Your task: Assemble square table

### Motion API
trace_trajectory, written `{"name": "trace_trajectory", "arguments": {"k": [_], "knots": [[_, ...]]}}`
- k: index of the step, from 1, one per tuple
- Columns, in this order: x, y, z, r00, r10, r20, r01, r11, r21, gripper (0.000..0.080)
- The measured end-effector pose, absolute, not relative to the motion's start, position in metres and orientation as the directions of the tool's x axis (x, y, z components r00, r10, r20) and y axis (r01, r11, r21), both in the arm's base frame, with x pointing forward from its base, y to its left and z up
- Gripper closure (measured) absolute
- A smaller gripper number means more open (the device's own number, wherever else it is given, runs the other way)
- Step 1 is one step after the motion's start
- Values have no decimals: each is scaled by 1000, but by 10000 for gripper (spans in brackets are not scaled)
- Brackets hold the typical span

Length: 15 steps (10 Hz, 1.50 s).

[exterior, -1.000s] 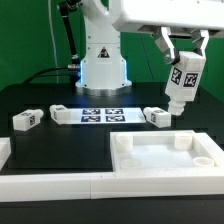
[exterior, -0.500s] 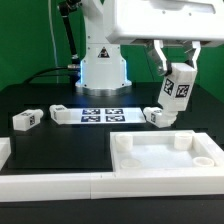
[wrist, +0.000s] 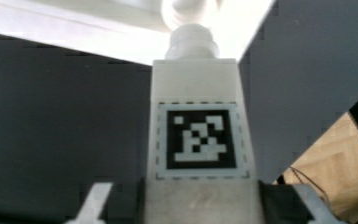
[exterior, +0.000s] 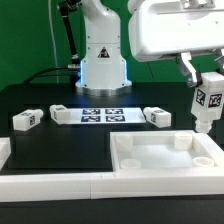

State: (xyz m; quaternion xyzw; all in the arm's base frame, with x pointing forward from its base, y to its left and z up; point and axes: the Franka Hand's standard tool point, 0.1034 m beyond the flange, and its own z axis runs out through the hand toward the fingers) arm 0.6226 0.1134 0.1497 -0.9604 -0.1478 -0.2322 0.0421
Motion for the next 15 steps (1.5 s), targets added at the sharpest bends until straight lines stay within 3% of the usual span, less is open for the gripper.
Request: {"name": "trace_trajectory", "arguments": {"k": [3,6,15], "knots": [[622,113,147,847,262,462,301,-954,-12,508],[618,110,127,835,251,490,290,-957,-4,508],[631,119,106,844,244,478,289,-957,-22,508]]}}
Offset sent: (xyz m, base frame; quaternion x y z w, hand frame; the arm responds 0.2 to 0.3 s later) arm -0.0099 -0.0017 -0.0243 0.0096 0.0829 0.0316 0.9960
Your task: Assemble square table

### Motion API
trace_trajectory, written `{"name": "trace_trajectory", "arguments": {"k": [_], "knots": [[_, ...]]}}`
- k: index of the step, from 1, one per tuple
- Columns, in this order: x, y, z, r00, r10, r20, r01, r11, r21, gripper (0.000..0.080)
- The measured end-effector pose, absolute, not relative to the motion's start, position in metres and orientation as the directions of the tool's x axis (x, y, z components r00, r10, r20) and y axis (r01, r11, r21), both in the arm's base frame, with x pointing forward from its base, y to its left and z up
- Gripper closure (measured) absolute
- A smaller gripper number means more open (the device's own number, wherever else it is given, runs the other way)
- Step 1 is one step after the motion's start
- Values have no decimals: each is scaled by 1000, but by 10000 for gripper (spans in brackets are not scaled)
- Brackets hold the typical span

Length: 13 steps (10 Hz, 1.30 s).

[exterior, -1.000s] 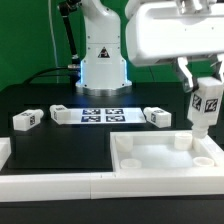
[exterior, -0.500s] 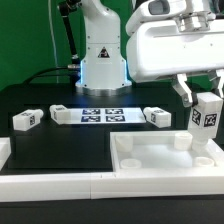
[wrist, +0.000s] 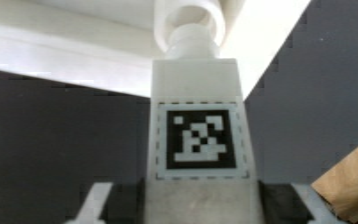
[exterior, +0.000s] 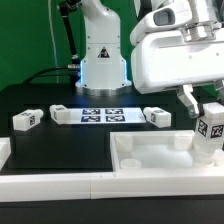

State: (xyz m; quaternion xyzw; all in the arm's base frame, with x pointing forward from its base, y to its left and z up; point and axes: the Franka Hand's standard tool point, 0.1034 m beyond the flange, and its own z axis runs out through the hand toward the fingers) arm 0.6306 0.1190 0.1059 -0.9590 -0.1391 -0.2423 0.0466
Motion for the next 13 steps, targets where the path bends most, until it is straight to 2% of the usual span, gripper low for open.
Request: {"name": "trace_trajectory", "arguments": {"k": [8,9,10,11,12,13], "knots": [[625,118,91,851,244,465,288,-957,-25,508],[625,118,91,851,244,465,288,-957,-25,394],[625,118,91,851,244,465,288,-957,-25,394],[625,118,91,851,244,464,288,-957,-25,253],[625,118,91,851,244,464,288,-957,-25,171],[625,118,91,851,244,464,288,-957,-25,171]]}}
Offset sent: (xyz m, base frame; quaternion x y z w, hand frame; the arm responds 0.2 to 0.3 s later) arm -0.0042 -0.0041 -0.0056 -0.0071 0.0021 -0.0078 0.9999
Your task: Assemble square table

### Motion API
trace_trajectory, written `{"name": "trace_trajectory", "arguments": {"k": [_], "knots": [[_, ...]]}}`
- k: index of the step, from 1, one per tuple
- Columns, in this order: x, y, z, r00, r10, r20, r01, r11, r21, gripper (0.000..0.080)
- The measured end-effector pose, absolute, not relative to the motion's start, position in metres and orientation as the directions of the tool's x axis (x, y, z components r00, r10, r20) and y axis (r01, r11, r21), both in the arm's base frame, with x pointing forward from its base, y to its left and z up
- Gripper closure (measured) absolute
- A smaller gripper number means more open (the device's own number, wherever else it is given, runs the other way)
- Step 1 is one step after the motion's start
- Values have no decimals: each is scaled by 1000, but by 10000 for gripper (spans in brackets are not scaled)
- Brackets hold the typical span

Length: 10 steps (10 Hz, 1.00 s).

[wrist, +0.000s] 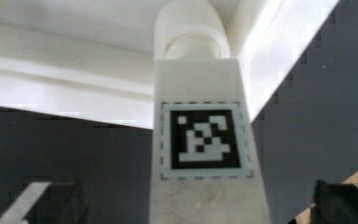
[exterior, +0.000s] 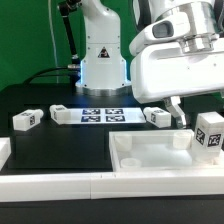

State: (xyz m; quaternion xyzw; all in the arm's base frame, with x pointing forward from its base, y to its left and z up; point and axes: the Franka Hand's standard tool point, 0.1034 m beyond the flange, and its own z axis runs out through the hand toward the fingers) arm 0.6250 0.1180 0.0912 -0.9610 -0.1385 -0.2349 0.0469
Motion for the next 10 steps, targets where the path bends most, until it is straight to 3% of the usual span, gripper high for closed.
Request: {"name": "trace_trajectory", "arguments": {"k": [5,10], "knots": [[625,118,91,851,244,464,288,-957,-25,150],[637,129,99,893,230,388,274,-960,-63,150]]}}
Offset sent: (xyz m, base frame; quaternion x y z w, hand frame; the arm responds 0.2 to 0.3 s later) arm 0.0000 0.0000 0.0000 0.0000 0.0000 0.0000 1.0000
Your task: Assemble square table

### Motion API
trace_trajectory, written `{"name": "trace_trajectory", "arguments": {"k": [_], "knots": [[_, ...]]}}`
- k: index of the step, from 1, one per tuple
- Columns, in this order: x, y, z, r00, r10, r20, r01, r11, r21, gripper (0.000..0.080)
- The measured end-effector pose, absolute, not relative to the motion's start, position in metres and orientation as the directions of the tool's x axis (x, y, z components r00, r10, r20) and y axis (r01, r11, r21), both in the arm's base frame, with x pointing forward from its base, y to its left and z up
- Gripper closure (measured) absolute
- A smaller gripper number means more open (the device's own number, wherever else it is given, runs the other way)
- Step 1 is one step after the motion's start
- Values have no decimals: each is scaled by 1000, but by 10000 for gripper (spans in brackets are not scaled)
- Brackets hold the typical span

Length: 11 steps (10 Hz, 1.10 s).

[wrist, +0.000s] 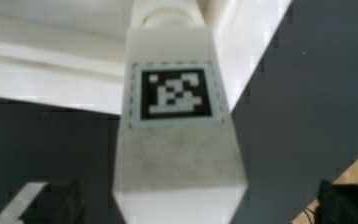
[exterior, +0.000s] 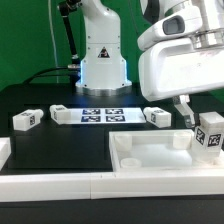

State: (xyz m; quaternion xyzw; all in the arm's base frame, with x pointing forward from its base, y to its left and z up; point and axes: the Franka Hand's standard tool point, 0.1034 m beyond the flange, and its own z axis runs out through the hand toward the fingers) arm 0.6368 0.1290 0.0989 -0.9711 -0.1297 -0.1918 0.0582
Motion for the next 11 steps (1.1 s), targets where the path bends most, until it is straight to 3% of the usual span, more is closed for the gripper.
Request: {"name": "trace_trajectory", "arguments": {"k": [1,4,6,9,11], "knots": [[629,133,93,932,241,270,275,-957,-96,150],[625,119,77,952,267,148,285,-951,-118,150],[618,125,79,960,280,4,278,-948,-155,150],[622,123,80,965,259,-31,251,-955,-161,150],[635,127,95,968,249,-37,240,-957,-163,150]]}}
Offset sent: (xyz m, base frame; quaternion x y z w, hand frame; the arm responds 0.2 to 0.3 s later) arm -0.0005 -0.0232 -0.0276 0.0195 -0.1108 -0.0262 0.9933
